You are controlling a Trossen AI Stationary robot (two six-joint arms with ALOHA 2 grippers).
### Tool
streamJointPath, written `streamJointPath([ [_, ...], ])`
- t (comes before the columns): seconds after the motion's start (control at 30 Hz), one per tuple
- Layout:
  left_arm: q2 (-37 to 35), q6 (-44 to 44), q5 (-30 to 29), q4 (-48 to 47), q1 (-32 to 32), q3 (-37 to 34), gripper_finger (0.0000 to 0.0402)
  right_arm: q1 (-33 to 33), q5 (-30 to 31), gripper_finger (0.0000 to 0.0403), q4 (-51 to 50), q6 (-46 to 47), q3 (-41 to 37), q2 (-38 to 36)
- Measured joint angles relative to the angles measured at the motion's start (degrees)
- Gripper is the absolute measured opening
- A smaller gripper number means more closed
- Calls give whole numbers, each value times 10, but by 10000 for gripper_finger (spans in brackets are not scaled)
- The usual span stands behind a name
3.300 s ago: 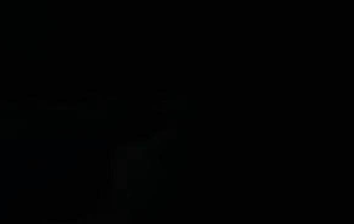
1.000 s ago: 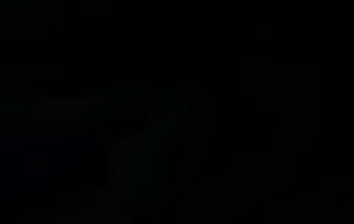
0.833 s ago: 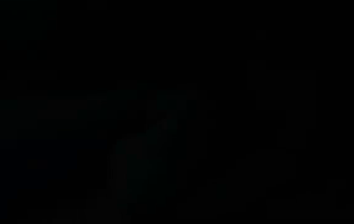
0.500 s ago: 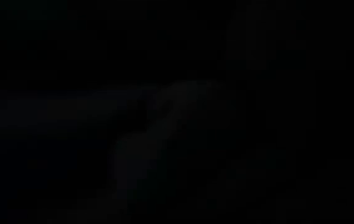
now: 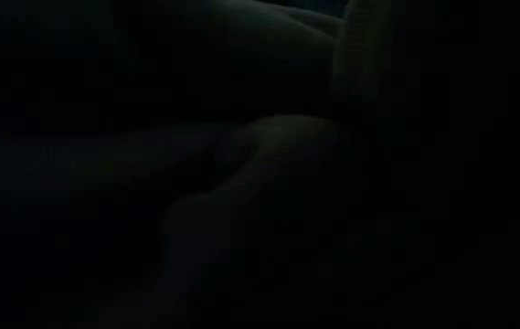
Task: Sort clothes
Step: Put the pink dress into the white bin
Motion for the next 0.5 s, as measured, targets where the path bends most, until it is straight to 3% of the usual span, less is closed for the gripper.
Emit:
streamJointPath([
  [0.13, 0, 7, -8, 0, 0, 0, 4, -36, -47, 13, 15, 54, 32, 19],
  [0.33, 0, 20, -26, 0, 0, 0, 4, -65, -46, 15, -52, 58, 32, 76],
  [0.5, 0, 20, -26, 0, 0, 0, 4, -63, -53, 15, -48, 67, 32, 129],
])
